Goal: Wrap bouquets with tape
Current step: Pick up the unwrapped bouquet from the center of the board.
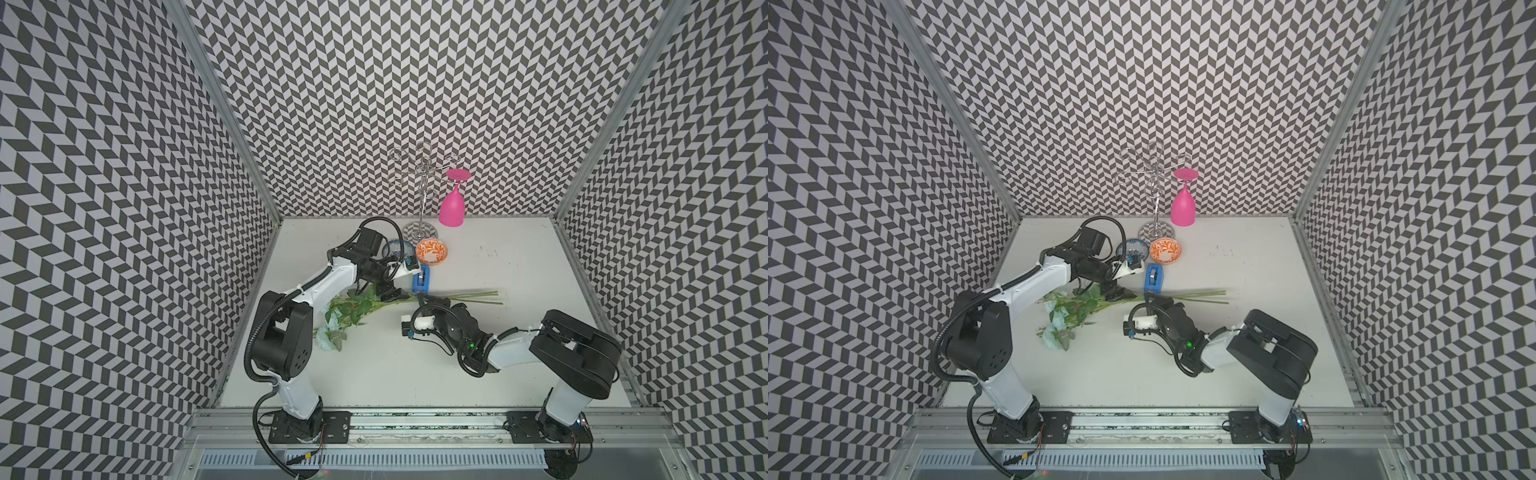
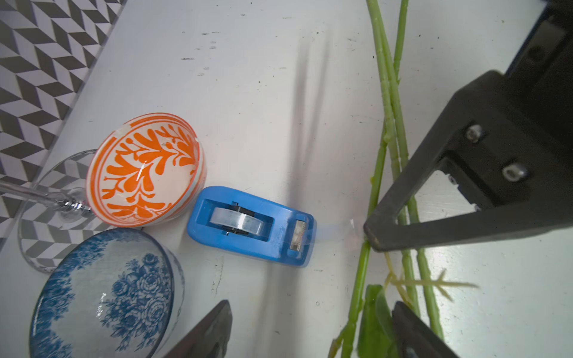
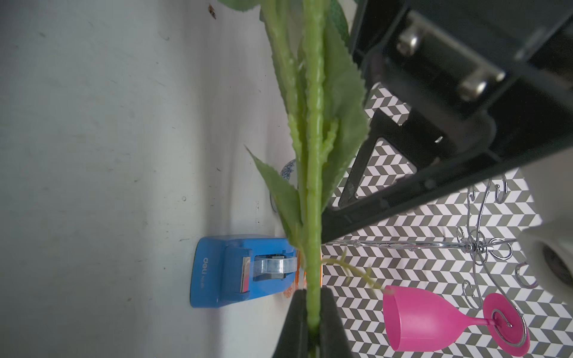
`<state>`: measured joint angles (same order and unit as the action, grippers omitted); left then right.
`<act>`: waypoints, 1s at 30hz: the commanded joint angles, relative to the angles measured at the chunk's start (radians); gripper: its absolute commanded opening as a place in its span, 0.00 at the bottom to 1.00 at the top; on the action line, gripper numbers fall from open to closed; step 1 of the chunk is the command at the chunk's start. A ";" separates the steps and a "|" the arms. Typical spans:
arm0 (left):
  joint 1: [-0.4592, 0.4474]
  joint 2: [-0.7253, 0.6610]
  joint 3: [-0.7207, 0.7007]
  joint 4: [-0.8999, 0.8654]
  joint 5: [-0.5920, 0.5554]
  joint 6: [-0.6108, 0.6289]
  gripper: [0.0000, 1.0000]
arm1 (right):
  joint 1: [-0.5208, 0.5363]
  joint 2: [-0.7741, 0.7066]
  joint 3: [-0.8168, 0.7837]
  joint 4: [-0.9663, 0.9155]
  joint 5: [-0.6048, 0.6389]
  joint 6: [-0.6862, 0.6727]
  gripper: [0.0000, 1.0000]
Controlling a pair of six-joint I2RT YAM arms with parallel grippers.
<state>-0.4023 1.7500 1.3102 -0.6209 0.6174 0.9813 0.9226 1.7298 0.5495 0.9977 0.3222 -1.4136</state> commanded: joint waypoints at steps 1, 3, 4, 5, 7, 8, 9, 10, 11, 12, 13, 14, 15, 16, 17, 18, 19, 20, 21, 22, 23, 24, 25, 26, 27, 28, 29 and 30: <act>-0.008 -0.007 -0.004 -0.056 0.050 0.057 0.82 | 0.011 0.003 0.003 0.153 -0.001 -0.030 0.00; -0.005 -0.018 0.002 -0.066 0.045 0.062 0.79 | 0.012 0.009 0.004 0.148 -0.003 -0.040 0.00; 0.007 -0.031 0.001 -0.054 0.047 0.057 0.79 | 0.012 0.012 0.004 0.153 -0.004 -0.042 0.00; 0.017 -0.043 0.004 -0.054 0.051 0.059 0.79 | 0.012 0.014 0.001 0.157 -0.005 -0.038 0.00; 0.042 -0.085 0.019 -0.029 0.059 0.033 0.78 | 0.013 0.011 -0.002 0.155 -0.005 -0.029 0.00; 0.053 -0.107 0.022 -0.022 0.074 0.033 0.78 | 0.013 0.009 -0.003 0.151 -0.006 -0.025 0.00; 0.065 -0.132 0.026 -0.018 0.092 0.037 0.78 | 0.014 0.008 -0.003 0.149 -0.007 -0.022 0.00; 0.070 -0.158 0.022 -0.015 0.109 0.040 0.79 | 0.013 0.006 -0.001 0.147 -0.008 -0.022 0.00; 0.069 -0.180 0.013 -0.022 0.118 0.046 0.78 | 0.014 0.004 -0.001 0.149 -0.007 -0.022 0.00; 0.054 -0.201 -0.004 -0.038 0.108 0.053 0.77 | 0.015 0.002 -0.001 0.151 -0.009 -0.022 0.00; 0.032 -0.222 -0.038 -0.024 0.078 0.046 0.77 | 0.015 0.000 0.000 0.150 -0.010 -0.023 0.00; 0.014 -0.236 -0.081 0.020 0.042 0.008 0.78 | 0.014 -0.003 0.000 0.153 -0.014 -0.022 0.00; -0.011 -0.243 -0.119 0.058 -0.011 -0.007 0.79 | 0.015 -0.003 -0.001 0.155 -0.017 -0.023 0.00; -0.024 -0.236 -0.137 0.067 -0.045 -0.009 0.80 | 0.014 -0.005 -0.001 0.154 -0.021 -0.023 0.00; -0.026 -0.219 -0.137 0.060 -0.058 -0.011 0.80 | 0.015 -0.005 0.000 0.151 -0.023 -0.025 0.00; -0.025 -0.193 -0.126 0.043 -0.070 -0.013 0.80 | 0.016 -0.005 0.000 0.154 -0.026 -0.025 0.00; -0.026 -0.169 -0.114 0.030 -0.081 -0.012 0.80 | 0.017 -0.005 0.000 0.153 -0.030 -0.025 0.00; -0.026 -0.149 -0.101 0.023 -0.087 -0.011 0.80 | 0.018 -0.007 0.002 0.151 -0.031 -0.023 0.00; -0.028 -0.123 -0.083 0.005 -0.090 -0.005 0.80 | 0.021 -0.006 0.001 0.153 -0.032 -0.021 0.00; -0.028 -0.105 -0.067 -0.008 -0.088 -0.004 0.81 | 0.022 -0.005 0.000 0.156 -0.035 -0.019 0.00; -0.030 -0.087 -0.056 -0.013 -0.093 -0.007 0.81 | 0.025 -0.004 0.002 0.153 -0.035 -0.018 0.00; -0.032 -0.071 -0.045 -0.023 -0.097 -0.004 0.81 | 0.027 -0.002 0.004 0.151 -0.033 -0.018 0.00; -0.032 -0.059 -0.037 -0.034 -0.095 0.001 0.81 | 0.027 0.002 0.004 0.153 -0.032 -0.019 0.00; -0.032 -0.052 -0.034 -0.037 -0.096 -0.002 0.81 | 0.028 0.004 0.005 0.154 -0.030 -0.020 0.00; -0.034 -0.044 -0.035 -0.036 -0.101 -0.004 0.80 | 0.029 0.008 0.006 0.156 -0.029 -0.024 0.00; -0.037 -0.035 -0.034 -0.033 -0.116 -0.008 0.80 | 0.032 0.012 0.006 0.164 -0.028 -0.024 0.00; -0.038 -0.026 -0.033 -0.030 -0.134 -0.016 0.80 | 0.033 0.012 0.006 0.167 -0.030 -0.024 0.00; -0.044 -0.012 -0.027 -0.033 -0.155 -0.020 0.79 | 0.033 0.013 0.008 0.167 -0.031 -0.024 0.00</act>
<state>-0.4397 1.7222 1.2449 -0.6411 0.5137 0.9634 0.9348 1.7416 0.5465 1.0187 0.3222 -1.4403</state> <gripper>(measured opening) 0.792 0.069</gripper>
